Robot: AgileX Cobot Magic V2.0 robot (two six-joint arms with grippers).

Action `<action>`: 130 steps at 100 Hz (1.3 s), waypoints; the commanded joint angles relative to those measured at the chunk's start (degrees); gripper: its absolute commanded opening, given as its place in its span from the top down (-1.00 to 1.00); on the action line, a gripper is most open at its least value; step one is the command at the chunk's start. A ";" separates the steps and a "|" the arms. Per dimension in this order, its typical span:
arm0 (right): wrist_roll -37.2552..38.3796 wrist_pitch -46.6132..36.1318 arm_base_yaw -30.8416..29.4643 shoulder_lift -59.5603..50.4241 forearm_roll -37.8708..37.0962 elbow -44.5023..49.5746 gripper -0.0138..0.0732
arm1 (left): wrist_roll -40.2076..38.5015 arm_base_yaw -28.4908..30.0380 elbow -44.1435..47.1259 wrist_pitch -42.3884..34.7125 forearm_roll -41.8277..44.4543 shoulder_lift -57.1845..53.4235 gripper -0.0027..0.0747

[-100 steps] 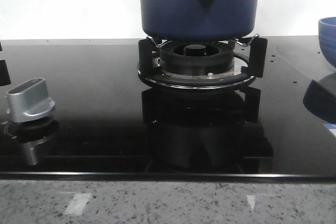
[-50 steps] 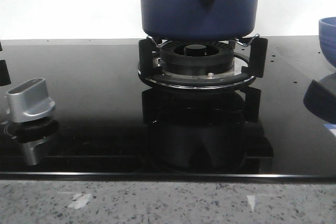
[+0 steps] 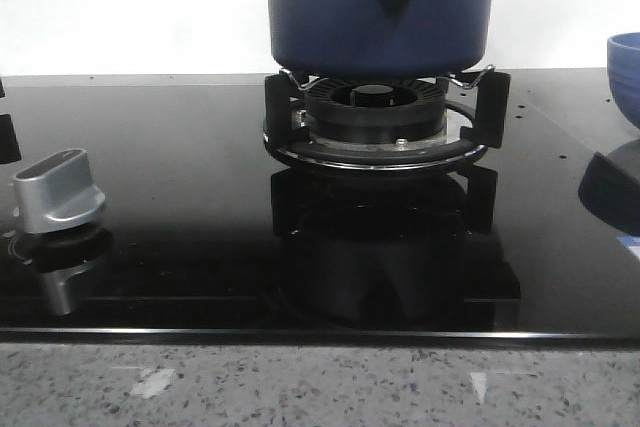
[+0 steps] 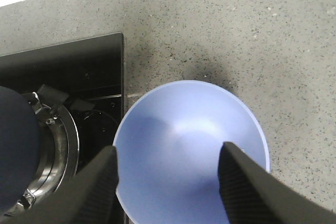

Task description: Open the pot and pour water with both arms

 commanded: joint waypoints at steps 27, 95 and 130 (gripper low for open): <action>-0.50 -2.28 -0.33 -1.77 2.08 -1.93 -0.20 | -0.52 -0.53 -1.93 2.31 -3.09 -3.21 0.25; -0.50 -2.10 -0.33 -1.77 2.08 -1.93 -0.20 | -1.98 -0.30 -1.93 3.16 -3.19 -3.43 -0.46; -0.50 -2.10 -0.33 -1.77 4.83 -1.93 -0.20 | -1.98 4.95 -1.93 3.16 -3.97 -14.23 -0.49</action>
